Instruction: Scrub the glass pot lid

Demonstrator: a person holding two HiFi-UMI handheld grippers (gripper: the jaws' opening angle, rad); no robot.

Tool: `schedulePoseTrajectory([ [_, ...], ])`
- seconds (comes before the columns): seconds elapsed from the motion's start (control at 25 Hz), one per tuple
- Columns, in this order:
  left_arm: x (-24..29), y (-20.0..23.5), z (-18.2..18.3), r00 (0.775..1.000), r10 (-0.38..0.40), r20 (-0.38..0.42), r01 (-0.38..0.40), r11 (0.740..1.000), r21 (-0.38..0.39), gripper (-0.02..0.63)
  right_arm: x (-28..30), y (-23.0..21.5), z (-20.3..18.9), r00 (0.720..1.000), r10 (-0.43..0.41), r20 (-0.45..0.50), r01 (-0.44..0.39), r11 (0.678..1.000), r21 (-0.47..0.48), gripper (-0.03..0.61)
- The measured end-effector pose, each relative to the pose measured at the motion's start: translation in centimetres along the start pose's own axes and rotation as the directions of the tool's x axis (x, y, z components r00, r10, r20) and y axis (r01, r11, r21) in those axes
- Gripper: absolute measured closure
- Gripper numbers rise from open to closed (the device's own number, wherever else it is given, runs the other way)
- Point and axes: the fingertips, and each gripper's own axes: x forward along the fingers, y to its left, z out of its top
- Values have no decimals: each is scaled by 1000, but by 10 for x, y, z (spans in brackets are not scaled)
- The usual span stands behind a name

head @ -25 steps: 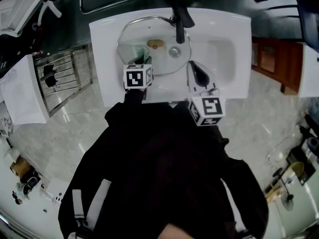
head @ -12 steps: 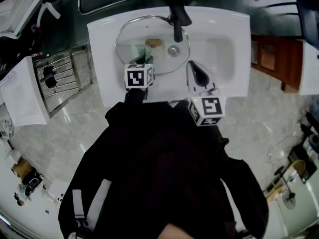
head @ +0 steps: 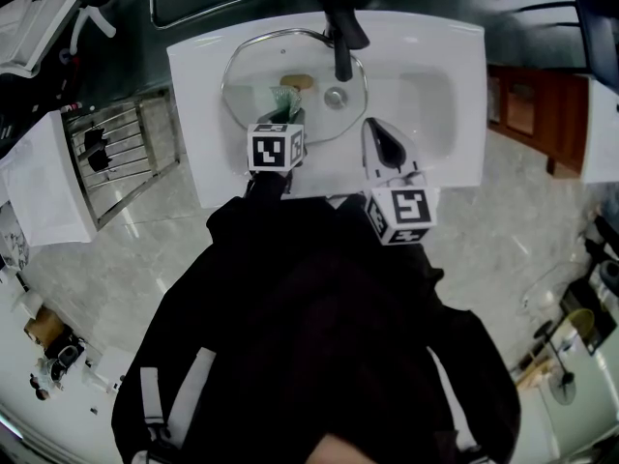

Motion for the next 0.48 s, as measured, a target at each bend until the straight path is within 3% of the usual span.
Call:
schedulePoseTrajectory([
  [0.48,8,-18,1,999,-38,-19,38,999,-3,552,1,-5,-2,1000,-9,-5,9,1000,9,575],
])
